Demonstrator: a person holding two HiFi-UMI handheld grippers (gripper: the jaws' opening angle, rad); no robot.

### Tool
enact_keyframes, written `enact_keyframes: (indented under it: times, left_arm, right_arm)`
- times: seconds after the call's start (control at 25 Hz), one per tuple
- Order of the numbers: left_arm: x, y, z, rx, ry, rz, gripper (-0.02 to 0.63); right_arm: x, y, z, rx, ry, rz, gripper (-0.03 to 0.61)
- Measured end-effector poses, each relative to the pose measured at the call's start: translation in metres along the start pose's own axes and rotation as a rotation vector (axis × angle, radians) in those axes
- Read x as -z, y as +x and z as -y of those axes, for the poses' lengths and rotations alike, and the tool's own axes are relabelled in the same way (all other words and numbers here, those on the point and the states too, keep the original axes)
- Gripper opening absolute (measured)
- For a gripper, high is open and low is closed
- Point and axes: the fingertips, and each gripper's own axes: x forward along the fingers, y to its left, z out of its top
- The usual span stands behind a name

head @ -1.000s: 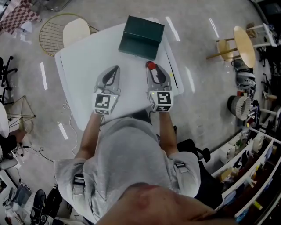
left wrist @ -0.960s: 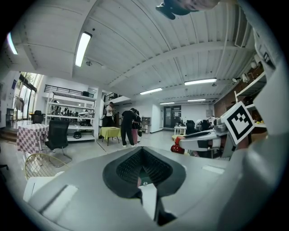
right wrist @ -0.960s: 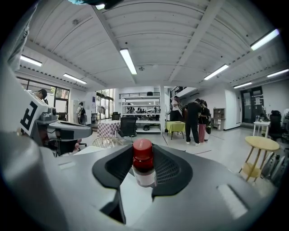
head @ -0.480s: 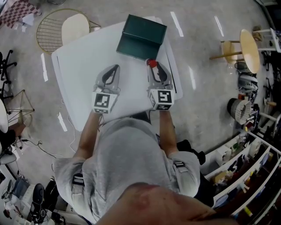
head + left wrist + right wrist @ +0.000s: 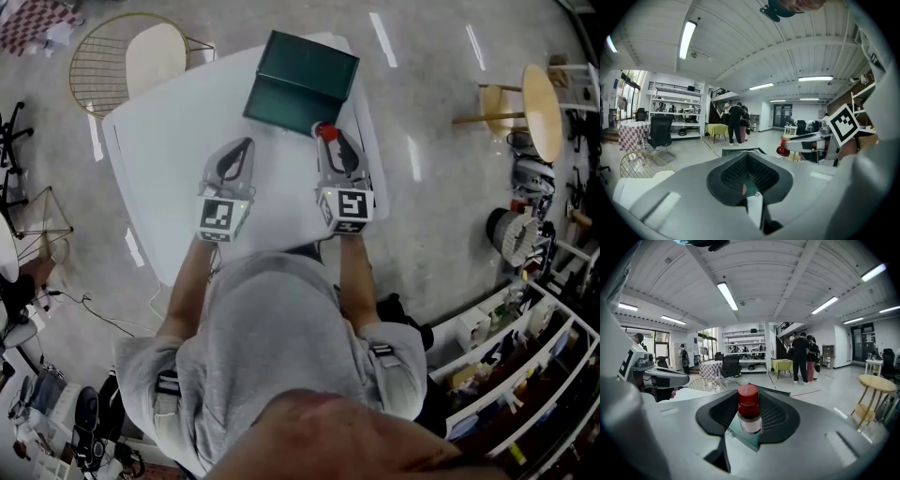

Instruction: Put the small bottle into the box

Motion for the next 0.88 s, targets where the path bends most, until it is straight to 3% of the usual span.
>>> enact_keyframes:
  times: [0.88]
  left_arm:
    - [0.036, 0.084, -0.023, -0.026, -0.047, -0.073, 0.011]
  right_arm:
    - [0.040, 0.079, 0.050, -0.019, 0.022, -0.089, 0.138]
